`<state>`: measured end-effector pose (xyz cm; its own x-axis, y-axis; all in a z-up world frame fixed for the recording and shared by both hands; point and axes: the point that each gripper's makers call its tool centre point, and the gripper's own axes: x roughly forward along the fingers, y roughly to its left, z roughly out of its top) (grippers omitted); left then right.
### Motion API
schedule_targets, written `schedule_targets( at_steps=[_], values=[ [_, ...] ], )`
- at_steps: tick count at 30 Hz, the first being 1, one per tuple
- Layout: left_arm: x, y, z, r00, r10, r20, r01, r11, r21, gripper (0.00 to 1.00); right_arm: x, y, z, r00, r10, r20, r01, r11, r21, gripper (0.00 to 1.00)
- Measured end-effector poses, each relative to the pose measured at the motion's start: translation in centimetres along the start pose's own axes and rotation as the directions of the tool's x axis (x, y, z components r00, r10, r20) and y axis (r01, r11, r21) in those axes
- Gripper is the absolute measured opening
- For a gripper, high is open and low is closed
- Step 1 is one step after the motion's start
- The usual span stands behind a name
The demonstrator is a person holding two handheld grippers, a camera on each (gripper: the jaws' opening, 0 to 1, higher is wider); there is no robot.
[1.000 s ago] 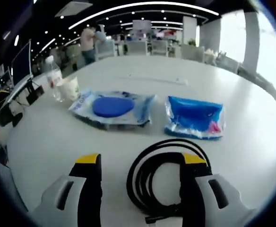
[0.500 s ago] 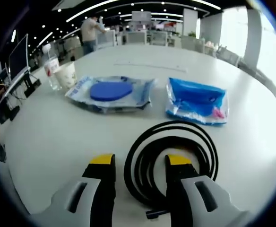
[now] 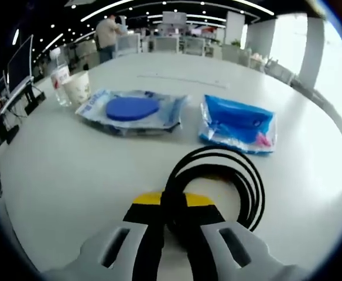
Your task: Arrange the tabletop items into an orderly group along one side of the table until the central work area is clear of visible clutter.
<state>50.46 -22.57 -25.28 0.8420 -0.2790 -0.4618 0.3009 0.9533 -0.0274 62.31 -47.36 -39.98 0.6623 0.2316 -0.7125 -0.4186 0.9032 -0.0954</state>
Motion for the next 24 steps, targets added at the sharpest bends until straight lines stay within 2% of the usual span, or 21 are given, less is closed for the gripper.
schedule_targets(
  at_steps=[4, 9, 14, 17, 21, 24],
  values=[
    [0.0, 0.1, 0.0, 1.0, 0.002, 0.005, -0.002, 1.0, -0.001, 0.95, -0.4, -0.1, 0.2, 1.0, -0.025, 0.001, 0.025, 0.999, -0.028, 0.07],
    [0.0, 0.2, 0.1, 1.0, 0.01, 0.013, -0.01, 1.0, 0.019, 0.94, -1.2, -0.9, 0.9, 0.998, -0.06, 0.021, 0.06, 0.998, -0.006, 0.06],
    [-0.1, 0.3, 0.1, 1.0, 0.008, 0.011, -0.009, 1.0, 0.02, 0.93, -2.2, -1.8, 1.6, 0.995, -0.094, 0.04, 0.095, 0.995, -0.022, 0.04],
    [-0.1, 0.4, 0.1, 1.0, 0.014, 0.015, -0.014, 1.0, 0.014, 0.93, -2.9, -2.0, 2.1, 0.994, -0.091, 0.057, 0.092, 0.996, -0.008, 0.04],
    [-0.2, 0.7, 0.2, 0.999, 0.037, 0.016, -0.037, 0.998, 0.047, 0.93, -4.2, -1.9, 3.6, 0.988, -0.098, 0.123, 0.104, 0.994, -0.045, 0.04],
    [-0.2, 0.8, 0.4, 0.999, 0.032, 0.024, -0.033, 0.999, 0.03, 0.92, -4.9, -1.7, 4.9, 0.981, -0.109, 0.158, 0.126, 0.987, -0.102, 0.03]
  ],
)
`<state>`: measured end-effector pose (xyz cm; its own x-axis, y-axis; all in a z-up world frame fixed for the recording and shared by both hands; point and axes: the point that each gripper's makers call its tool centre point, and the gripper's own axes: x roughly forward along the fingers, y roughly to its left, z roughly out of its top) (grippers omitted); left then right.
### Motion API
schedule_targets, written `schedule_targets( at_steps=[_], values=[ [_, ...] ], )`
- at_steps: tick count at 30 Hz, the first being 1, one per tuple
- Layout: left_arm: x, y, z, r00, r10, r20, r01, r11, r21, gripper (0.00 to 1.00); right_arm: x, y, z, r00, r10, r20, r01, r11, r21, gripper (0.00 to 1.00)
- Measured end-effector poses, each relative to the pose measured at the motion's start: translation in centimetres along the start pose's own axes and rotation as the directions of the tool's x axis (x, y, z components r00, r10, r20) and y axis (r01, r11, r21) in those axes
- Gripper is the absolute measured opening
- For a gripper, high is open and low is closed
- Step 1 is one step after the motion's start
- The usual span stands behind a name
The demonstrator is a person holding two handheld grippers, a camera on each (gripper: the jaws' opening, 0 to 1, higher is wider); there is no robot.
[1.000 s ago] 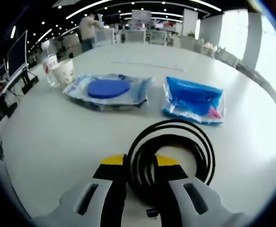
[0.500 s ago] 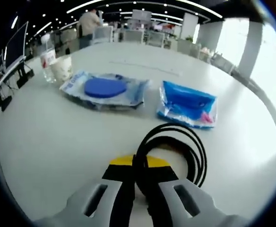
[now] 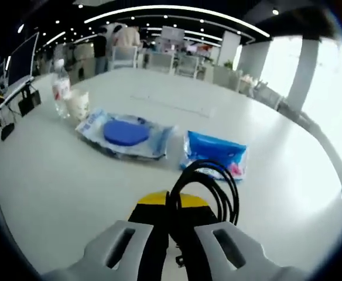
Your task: Arrange the tabletop items into an orderly group along one side of the table until the central work area is clear of visible clutter.
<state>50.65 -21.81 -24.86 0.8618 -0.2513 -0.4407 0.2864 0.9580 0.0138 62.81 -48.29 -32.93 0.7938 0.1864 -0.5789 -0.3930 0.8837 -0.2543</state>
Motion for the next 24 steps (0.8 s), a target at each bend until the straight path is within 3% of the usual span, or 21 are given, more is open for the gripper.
schedule_targets(
  at_steps=[9, 19, 24],
  values=[
    [-0.3, 0.2, 0.0, 1.0, -0.001, 0.006, 0.001, 1.0, -0.001, 0.91, -0.4, 1.8, 1.7, 0.999, 0.034, 0.022, -0.032, 0.996, -0.083, 0.03],
    [-0.8, 0.5, -0.3, 1.0, -0.008, -0.002, 0.008, 1.0, -0.013, 0.92, 0.5, 4.4, 1.4, 0.996, 0.083, -0.018, -0.085, 0.982, -0.166, 0.04],
    [-1.0, 0.7, -0.6, 1.0, -0.006, -0.01, 0.006, 1.0, -0.015, 0.93, 1.4, 5.2, 1.5, 0.997, 0.078, -0.016, -0.08, 0.971, -0.226, 0.04]
  ],
)
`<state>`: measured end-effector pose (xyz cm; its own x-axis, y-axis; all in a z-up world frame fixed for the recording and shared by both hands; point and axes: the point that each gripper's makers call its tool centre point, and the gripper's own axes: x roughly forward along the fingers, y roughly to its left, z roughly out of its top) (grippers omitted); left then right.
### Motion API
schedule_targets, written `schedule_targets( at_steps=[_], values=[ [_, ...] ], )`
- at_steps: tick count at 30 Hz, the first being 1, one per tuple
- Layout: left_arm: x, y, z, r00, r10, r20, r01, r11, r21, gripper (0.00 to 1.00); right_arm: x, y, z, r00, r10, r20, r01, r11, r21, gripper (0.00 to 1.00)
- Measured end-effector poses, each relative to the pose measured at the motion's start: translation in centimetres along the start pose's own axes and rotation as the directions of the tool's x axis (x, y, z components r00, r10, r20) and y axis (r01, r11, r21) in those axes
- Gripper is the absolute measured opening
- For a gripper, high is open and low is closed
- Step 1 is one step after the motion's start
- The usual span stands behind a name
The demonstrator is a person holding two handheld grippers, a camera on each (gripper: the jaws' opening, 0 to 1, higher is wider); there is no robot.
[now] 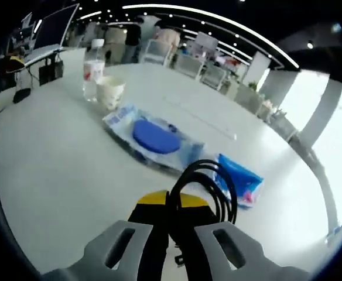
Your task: Arrange the tabletop items into an orderly group along one side of the table until the central work area is clear of visible clutter.
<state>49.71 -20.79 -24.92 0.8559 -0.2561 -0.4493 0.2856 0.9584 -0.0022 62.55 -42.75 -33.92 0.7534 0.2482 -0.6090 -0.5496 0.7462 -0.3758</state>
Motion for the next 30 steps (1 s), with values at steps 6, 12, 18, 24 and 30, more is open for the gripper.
schedule_targets(
  at_steps=[6, 12, 18, 24, 30],
  values=[
    [-0.4, 0.5, -0.2, 1.0, 0.009, 0.0, -0.009, 1.0, -0.008, 0.93, 0.9, 0.9, -0.5, 1.0, 0.001, -0.022, -0.002, 0.998, -0.056, 0.04],
    [-0.4, 0.7, -0.4, 1.0, 0.014, -0.004, -0.014, 1.0, -0.027, 0.93, 1.6, 1.7, -1.5, 0.999, 0.013, -0.049, -0.017, 0.997, -0.072, 0.04],
    [-0.3, 1.0, -0.6, 0.999, 0.033, -0.013, -0.033, 0.999, -0.009, 0.93, 2.2, 2.3, -2.4, 0.998, 0.021, -0.052, -0.027, 0.992, -0.127, 0.04],
    [-0.2, 0.7, -0.8, 1.0, 0.022, -0.017, -0.022, 0.999, -0.023, 0.93, 2.5, 2.7, -2.8, 0.998, 0.036, -0.054, -0.042, 0.992, -0.119, 0.04],
    [-0.3, 0.7, -0.9, 1.0, 0.021, -0.023, -0.022, 0.999, -0.025, 0.93, 2.8, 3.0, -3.4, 0.996, 0.048, -0.074, -0.056, 0.991, -0.12, 0.05]
  ],
)
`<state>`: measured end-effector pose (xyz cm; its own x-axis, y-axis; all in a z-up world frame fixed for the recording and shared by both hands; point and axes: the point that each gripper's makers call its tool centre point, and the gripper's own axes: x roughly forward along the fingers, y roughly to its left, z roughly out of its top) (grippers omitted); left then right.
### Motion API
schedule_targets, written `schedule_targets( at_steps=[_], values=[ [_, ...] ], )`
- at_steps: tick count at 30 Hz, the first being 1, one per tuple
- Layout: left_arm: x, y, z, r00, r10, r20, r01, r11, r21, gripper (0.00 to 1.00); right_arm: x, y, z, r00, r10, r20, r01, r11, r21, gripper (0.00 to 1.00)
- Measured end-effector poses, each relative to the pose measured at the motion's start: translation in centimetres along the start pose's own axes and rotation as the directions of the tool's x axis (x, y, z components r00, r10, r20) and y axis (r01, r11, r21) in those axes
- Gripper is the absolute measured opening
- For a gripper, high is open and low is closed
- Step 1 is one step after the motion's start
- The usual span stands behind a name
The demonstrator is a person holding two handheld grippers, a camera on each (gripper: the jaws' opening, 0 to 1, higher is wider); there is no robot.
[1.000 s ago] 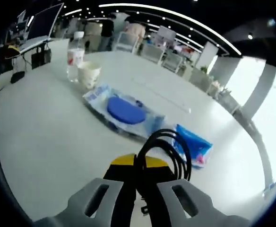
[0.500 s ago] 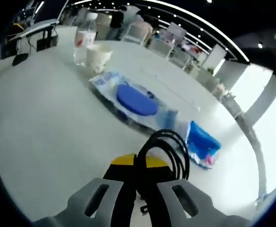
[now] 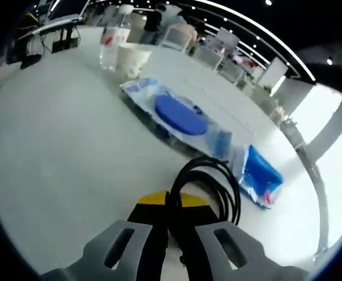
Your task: Arrange the tabletop items into an orderly group along one side of the table until the central work area is clear of visible clutter.
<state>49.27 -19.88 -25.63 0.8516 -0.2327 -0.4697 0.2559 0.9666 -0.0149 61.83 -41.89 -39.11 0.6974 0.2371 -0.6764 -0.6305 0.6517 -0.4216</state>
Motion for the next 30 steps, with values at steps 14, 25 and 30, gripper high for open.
schedule_targets(
  at_steps=[14, 25, 30],
  values=[
    [0.0, 0.2, -0.2, 1.0, -0.002, -0.008, 0.002, 0.999, -0.034, 0.96, -1.6, -1.5, 2.1, 0.994, -0.013, 0.109, -0.01, 0.978, 0.207, 0.32],
    [0.0, 0.8, -0.1, 1.0, -0.009, -0.004, 0.009, 0.999, -0.049, 0.99, -4.7, -1.6, 4.6, 0.975, 0.049, 0.215, -0.114, 0.948, 0.298, 0.66],
    [-0.1, 0.9, 0.1, 1.0, -0.011, 0.003, 0.011, 0.999, -0.046, 0.99, -6.4, -1.6, 5.7, 0.964, 0.078, 0.256, -0.16, 0.935, 0.317, 0.83]
  ],
)
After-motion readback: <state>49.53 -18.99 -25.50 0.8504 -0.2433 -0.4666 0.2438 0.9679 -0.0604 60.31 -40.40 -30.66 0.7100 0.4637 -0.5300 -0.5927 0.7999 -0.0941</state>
